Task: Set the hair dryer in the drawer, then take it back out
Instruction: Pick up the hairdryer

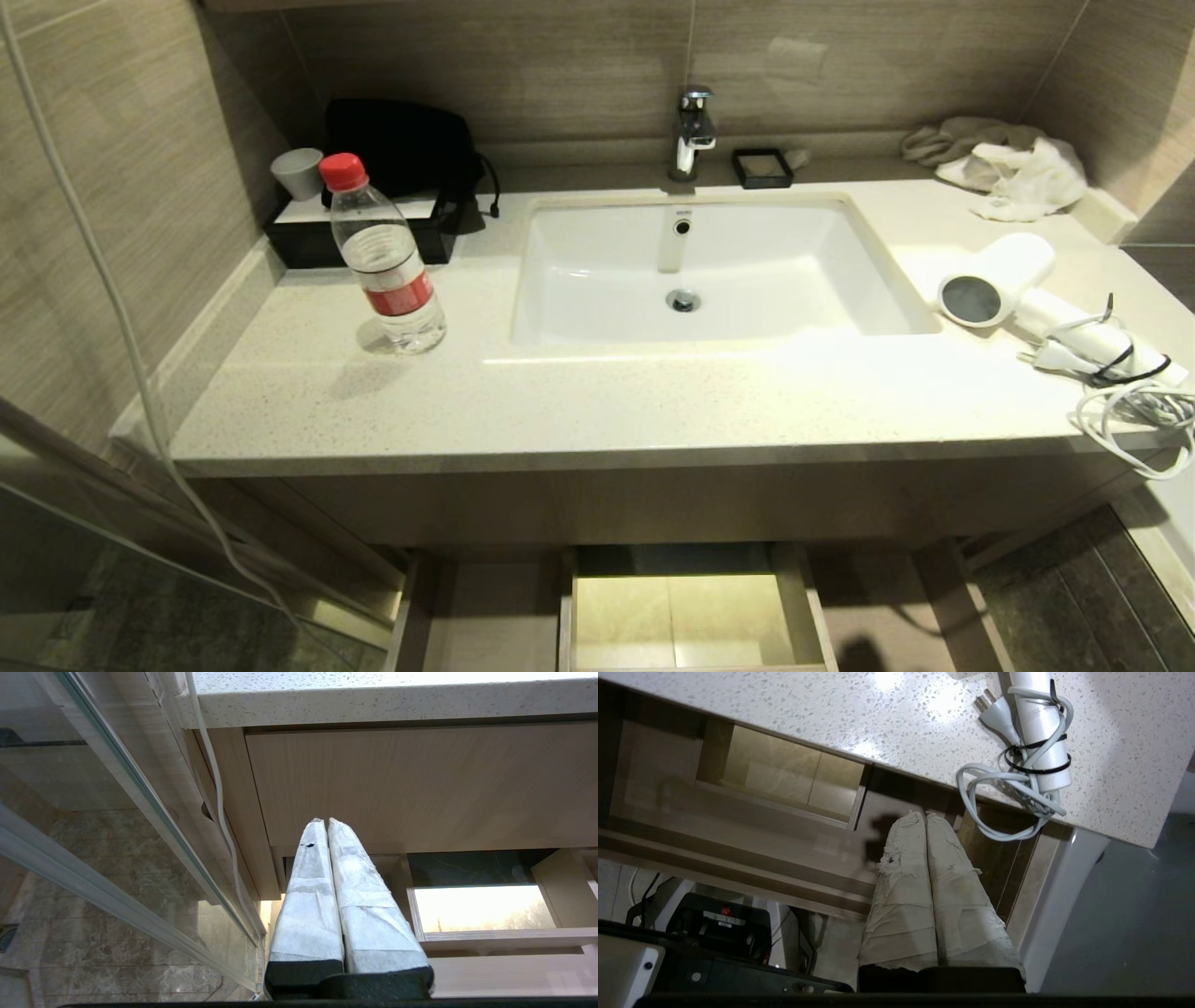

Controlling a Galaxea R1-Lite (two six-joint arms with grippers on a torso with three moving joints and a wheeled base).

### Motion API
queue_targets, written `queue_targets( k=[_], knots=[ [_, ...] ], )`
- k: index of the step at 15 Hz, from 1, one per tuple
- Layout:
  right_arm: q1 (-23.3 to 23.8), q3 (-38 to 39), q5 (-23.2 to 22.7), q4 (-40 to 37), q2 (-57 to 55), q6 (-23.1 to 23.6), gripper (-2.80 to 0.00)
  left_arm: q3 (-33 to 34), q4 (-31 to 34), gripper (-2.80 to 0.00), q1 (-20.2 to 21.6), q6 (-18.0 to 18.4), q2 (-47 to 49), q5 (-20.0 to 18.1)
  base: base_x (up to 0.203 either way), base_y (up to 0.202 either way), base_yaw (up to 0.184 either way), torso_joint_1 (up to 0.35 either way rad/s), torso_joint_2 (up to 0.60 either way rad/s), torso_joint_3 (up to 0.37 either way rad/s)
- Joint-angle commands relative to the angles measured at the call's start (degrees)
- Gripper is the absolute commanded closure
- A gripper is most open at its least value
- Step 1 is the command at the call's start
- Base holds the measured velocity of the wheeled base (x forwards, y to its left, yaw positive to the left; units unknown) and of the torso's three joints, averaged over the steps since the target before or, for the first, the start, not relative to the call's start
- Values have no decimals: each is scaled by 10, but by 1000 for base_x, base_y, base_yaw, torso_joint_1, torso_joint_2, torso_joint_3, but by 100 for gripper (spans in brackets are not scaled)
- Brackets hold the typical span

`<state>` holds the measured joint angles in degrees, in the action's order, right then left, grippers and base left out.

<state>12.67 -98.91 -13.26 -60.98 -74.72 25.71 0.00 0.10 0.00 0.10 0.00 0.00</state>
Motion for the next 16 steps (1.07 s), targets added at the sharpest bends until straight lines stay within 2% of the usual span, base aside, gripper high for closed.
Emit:
queue_targets(
  k=[1,4,6,8,11,12,16],
  knots=[
    [35,52,-4,48,-38,4,0,0,0,0,0,0,0,0,0,0,0,0,0,0],
    [83,85,12,96,-75,58,0,0,0,0,0,0,0,0,0,0,0,0,0,0],
    [93,106,17,121,-88,89,0,0,0,0,0,0,0,0,0,0,0,0,0,0],
    [95,116,24,162,-106,144,0,0,0,0,0,0,0,0,0,0,0,0,0,0],
    [95,123,21,180,-129,162,0,0,0,0,0,0,0,0,0,0,0,0,0,0],
    [95,126,21,191,-136,175,-280,0,0,0,0,0,0,0,0,0,0,0,0,0],
    [94,122,22,221,-172,180,-280,0,0,0,0,0,0,0,0,0,0,0,0,0]
  ],
)
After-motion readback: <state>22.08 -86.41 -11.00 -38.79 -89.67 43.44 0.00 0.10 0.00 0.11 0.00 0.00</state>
